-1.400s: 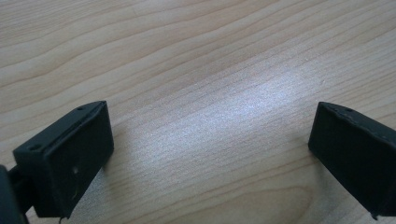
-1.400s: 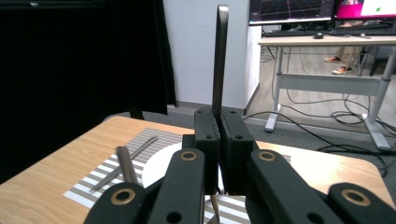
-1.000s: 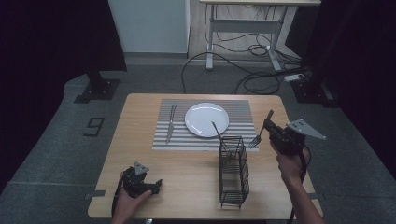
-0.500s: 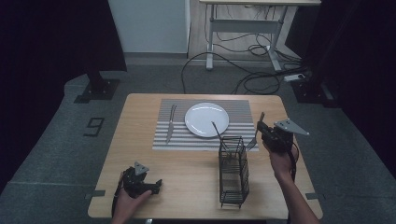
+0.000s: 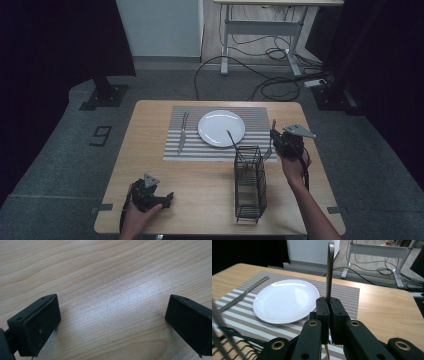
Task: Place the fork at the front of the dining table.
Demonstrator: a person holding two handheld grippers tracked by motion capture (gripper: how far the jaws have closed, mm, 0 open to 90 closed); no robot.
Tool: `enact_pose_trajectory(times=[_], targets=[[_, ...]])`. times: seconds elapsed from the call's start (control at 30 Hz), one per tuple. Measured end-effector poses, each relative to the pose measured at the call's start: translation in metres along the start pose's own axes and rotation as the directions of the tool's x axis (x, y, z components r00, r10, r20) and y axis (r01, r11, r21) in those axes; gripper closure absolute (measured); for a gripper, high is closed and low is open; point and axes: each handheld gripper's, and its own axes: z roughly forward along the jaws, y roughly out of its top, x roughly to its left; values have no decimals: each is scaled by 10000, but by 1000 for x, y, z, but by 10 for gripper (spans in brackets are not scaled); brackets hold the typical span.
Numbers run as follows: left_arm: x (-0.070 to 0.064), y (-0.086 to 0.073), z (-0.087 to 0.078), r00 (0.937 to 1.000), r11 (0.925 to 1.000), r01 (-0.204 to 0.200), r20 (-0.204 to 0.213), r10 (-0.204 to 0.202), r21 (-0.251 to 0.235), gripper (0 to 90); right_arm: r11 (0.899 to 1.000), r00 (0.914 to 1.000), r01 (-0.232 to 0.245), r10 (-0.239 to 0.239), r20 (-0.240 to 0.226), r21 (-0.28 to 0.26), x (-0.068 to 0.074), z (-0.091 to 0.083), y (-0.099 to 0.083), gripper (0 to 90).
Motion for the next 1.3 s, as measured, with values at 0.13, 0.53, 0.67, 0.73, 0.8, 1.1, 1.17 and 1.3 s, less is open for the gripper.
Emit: enact_pose_trajectory(times=[0.13, 0.53, 0.67, 0.73, 0.8, 1.1, 1.17, 1.3], targets=[[0, 0, 0, 10000, 10000, 5, -5, -5, 1, 0, 10000, 10000, -12, 11, 92, 77, 0, 11, -4, 864], [0, 0, 0, 10000, 10000, 12, 0, -12, -2, 0, 9996, 9996, 148, -154, 249, 250, 2, 27, -9, 864], [0, 0, 0, 10000, 10000, 17, -1, -17, 0, 0, 9993, 9995, 143, -152, 283, 332, 2, 31, -10, 864], [0, 0, 0, 10000, 10000, 16, 0, -16, 1, 0, 9991, 9994, 149, -161, 315, 397, 2, 33, -11, 864], [0, 0, 0, 10000, 10000, 17, -1, -17, -1, 0, 9990, 9993, 146, -160, 339, 415, 2, 35, -12, 863], [0, 0, 0, 10000, 10000, 23, -6, -23, 1, 0, 9991, 9991, 162, -177, 376, 381, 2, 38, -14, 858], [0, 0, 0, 10000, 10000, 26, -9, -26, -1, 0, 9981, 9990, 201, -224, 379, 587, 2, 40, -16, 852], [0, 0, 0, 10000, 10000, 26, -9, -26, -1, 0, 9964, 9986, 220, -258, 458, 814, 1, 46, -22, 853]])
